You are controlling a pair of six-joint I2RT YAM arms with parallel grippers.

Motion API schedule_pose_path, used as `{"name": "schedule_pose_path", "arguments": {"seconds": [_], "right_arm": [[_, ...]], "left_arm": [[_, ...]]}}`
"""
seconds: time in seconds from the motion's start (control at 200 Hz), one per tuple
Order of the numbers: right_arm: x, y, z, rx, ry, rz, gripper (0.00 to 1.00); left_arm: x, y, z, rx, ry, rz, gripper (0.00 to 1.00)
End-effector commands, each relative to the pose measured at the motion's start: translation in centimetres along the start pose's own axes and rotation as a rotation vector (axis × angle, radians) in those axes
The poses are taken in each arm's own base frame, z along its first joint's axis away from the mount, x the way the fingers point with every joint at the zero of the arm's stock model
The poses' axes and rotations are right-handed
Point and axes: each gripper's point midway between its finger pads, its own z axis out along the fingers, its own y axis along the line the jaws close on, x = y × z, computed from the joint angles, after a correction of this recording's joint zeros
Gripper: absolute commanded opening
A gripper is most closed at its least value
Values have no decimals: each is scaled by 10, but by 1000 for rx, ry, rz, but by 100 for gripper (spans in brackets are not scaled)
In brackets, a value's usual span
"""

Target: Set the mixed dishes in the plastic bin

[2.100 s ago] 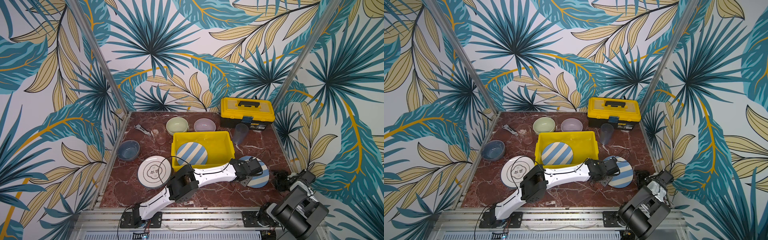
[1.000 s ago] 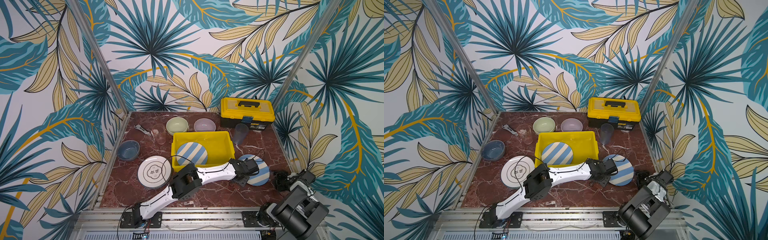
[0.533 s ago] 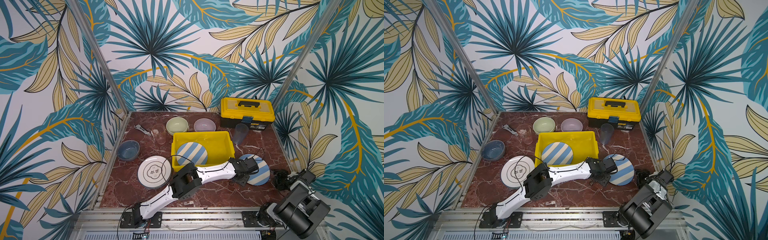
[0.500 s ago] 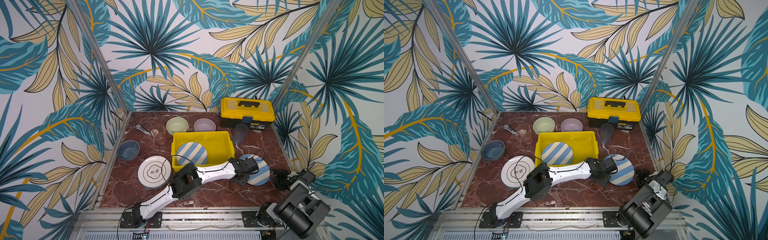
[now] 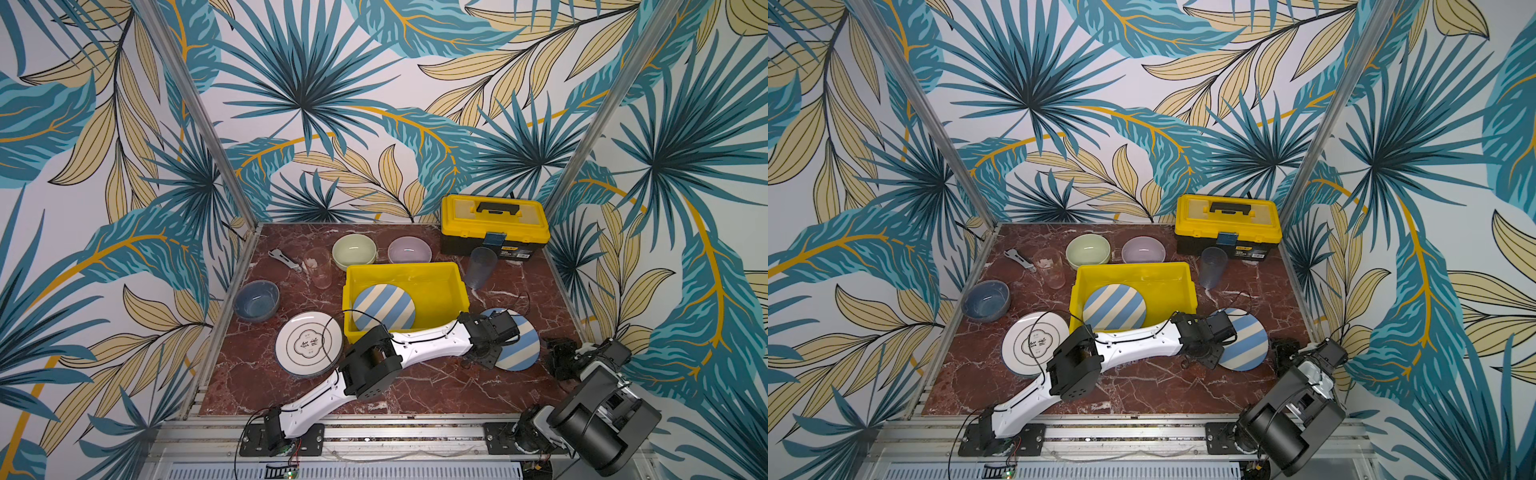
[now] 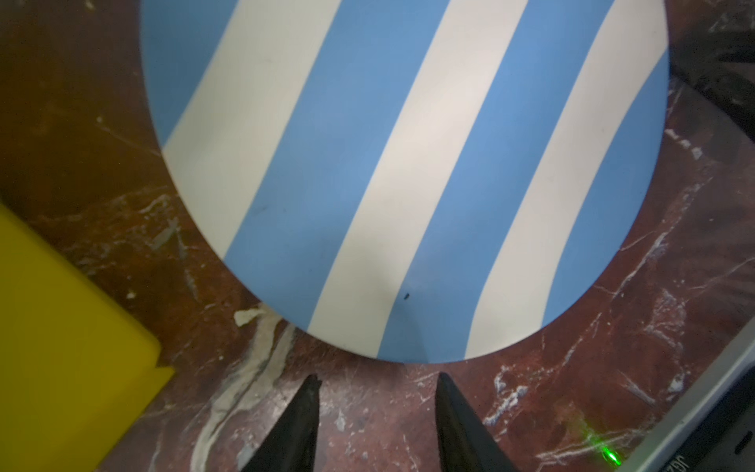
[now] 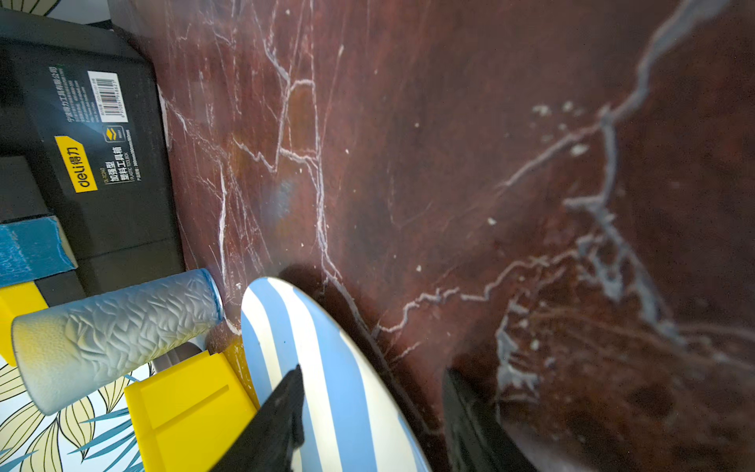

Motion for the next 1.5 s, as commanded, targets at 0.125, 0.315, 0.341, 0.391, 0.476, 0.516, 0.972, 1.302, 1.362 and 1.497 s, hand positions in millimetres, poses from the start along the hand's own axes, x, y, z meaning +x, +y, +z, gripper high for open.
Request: {"name": "schedule_pose_path", "arguments": {"seconds": [0.125,0.315,0.341,0.391,0.476,0.516,0.972,1.302,1.362,1.497], "right_arm": [[9,-8,3,15,23,25,57],[9,-9,3,18,23,26,57],[9,-9,3,18,22,26,57],[9,-9,3,19,24,27,57],[9,-9,3,19,23,27,57],[9,-9,3,19,22,26,57],[9,-8,1,20,17,21,57],[10,-8,1,20,19,21,57],[9,-7,1,13,21,21,57],[10,-7,3,3,32,25,57]], "left_arm": [[-14,2,14,-1,-29,-22,48],[-11,7,22,-18,-21,-19,48],[-11,7,23,-18,-19,-19,47],[-9,7,25,-18,-13,-17,47],[-5,7,27,-18,-2,-11,47],[-4,8,28,-18,2,-9,47],[-1,2,26,-64,-29,92,36],[3,5,38,-74,-14,120,36],[4,6,39,-73,-9,121,36],[5,8,42,-73,-2,121,36]]}}
